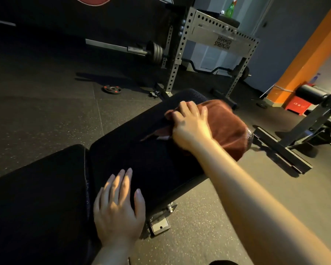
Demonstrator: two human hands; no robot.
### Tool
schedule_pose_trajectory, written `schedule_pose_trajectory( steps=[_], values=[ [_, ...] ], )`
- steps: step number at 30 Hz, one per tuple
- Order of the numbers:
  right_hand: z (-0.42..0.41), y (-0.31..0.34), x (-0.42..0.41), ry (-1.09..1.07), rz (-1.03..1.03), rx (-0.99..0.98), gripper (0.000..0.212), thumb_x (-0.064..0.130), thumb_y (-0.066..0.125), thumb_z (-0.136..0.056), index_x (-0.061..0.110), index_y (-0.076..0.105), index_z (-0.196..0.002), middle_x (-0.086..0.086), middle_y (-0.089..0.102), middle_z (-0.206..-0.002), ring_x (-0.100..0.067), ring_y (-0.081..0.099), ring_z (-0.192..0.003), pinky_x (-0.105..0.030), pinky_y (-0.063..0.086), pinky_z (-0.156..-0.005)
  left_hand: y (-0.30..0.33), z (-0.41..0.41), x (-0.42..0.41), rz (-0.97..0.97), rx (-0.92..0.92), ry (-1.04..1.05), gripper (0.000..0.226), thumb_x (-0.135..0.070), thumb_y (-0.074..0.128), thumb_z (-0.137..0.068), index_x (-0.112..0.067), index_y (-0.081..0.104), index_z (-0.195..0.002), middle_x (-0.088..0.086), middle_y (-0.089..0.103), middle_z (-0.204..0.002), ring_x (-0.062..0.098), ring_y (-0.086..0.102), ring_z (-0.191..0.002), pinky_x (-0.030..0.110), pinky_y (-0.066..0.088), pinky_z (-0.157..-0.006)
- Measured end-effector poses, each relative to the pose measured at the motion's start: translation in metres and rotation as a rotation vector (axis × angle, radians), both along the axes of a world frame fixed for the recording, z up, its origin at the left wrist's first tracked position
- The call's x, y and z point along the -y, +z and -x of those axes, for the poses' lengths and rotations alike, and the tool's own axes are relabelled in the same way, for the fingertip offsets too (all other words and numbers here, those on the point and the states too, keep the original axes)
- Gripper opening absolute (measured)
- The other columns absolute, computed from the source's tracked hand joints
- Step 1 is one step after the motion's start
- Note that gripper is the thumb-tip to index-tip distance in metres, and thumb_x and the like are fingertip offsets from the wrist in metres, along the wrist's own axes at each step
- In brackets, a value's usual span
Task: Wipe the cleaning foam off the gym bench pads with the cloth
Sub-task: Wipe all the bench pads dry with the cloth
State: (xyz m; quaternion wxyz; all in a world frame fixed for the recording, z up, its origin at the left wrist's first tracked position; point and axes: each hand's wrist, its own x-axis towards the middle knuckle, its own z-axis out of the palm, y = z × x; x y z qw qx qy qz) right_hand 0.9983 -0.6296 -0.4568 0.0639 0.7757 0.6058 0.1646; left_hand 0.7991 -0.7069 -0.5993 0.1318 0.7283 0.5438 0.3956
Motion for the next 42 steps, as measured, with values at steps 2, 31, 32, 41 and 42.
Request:
schedule_pose_trajectory(
  steps=[2,31,32,41,42],
  values=[
    [0.040,-0.020,0.012,0.099,0.108,-0.085,0.061,0.043,0.040,-0.094,0.021,0.026,-0.150,-0.008,0.004,-0.161,-0.029,-0.003,-0.147,-0.052,0.001,-0.117,0.000,0.001,0.003,0.028,0.011,0.004,0.054,-0.036,0.032,-0.091,-0.009,0.055,-0.132,0.013,0.059,-0.131,0.032,0.055,-0.121,0.053,0.044,-0.095],
    [-0.053,0.023,0.125,-0.256,-0.573,-0.636,0.039,0.037,0.041,-0.100,0.023,0.042,-0.137,-0.009,0.053,-0.131,-0.027,0.050,-0.115,-0.031,0.034,-0.086,0.009,0.006,0.014,0.047,-0.135,-0.038,0.053,-0.037,0.028,-0.092,-0.018,0.056,-0.132,0.013,0.058,-0.132,0.038,0.054,-0.122,0.058,0.049,-0.090],
    [-0.057,0.027,0.117,-0.257,-0.517,-0.589,0.039,0.039,0.040,-0.100,0.023,0.044,-0.135,-0.009,0.054,-0.127,-0.026,0.051,-0.112,-0.031,0.034,-0.084,0.009,0.006,0.013,0.033,-0.135,-0.034,0.052,-0.037,0.029,-0.092,-0.017,0.056,-0.132,0.014,0.059,-0.131,0.039,0.055,-0.120,0.059,0.050,-0.088],
    [-0.075,0.051,-0.026,-0.258,-0.255,-0.352,0.040,0.043,0.034,-0.101,0.010,0.048,-0.120,-0.019,0.059,-0.114,-0.037,0.056,-0.102,-0.036,0.037,-0.072,0.012,0.002,0.005,0.036,-0.166,-0.007,0.050,-0.036,0.033,-0.089,-0.022,0.058,-0.130,0.016,0.064,-0.121,0.040,0.062,-0.107,0.059,0.050,-0.083],
    [-0.075,0.052,-0.033,-0.265,-0.249,-0.353,0.042,0.043,0.033,-0.101,0.011,0.048,-0.123,-0.018,0.058,-0.115,-0.035,0.056,-0.101,-0.036,0.037,-0.072,0.010,0.003,0.004,0.047,-0.164,-0.011,0.051,-0.038,0.032,-0.089,-0.024,0.057,-0.131,0.012,0.062,-0.127,0.038,0.060,-0.113,0.058,0.048,-0.087]
  ],
)
